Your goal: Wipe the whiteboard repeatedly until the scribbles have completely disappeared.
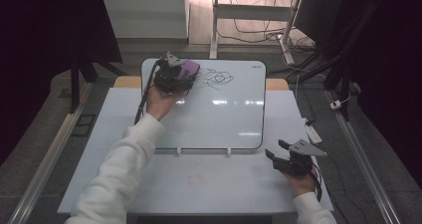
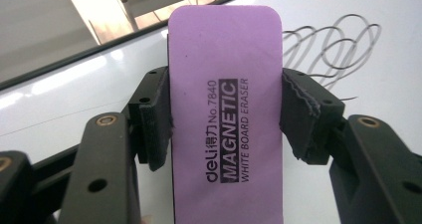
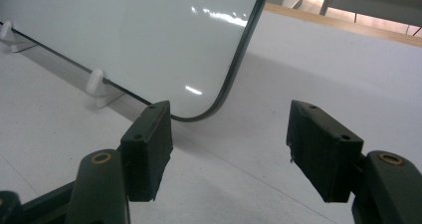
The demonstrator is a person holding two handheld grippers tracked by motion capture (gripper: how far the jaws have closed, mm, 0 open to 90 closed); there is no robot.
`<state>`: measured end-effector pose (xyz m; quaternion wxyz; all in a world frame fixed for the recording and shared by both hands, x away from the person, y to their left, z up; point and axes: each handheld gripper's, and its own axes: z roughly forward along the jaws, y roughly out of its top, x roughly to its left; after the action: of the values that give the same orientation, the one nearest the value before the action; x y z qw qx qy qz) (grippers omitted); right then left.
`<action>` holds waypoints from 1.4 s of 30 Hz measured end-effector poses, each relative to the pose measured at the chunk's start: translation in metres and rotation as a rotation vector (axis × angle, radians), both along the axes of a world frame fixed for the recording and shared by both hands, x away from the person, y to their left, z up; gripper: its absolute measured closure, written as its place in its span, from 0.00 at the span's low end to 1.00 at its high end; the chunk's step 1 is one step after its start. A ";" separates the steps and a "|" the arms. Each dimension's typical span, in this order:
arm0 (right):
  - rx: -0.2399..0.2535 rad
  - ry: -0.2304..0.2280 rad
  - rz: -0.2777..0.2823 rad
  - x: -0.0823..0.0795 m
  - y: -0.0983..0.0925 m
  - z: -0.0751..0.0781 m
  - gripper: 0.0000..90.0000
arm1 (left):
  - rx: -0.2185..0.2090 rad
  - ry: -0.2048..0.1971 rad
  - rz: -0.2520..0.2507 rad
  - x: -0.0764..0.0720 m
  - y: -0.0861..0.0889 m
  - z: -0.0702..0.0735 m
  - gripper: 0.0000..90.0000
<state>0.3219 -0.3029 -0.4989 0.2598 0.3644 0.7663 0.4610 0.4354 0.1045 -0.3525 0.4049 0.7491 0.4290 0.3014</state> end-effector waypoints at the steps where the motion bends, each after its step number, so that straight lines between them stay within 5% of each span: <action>1: -0.002 0.000 -0.002 0.000 0.000 0.000 0.38 | 0.011 -0.004 -0.004 -0.001 -0.003 -0.001 0.47; 42: 0.001 -0.008 -0.003 -0.001 0.000 0.001 0.38 | 0.056 -0.016 -0.214 0.003 -0.120 -0.014 0.47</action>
<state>0.3208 -0.3033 -0.4980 0.2633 0.3637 0.7646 0.4623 0.4381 -0.0160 -0.3661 0.4170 0.7992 0.3347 0.2746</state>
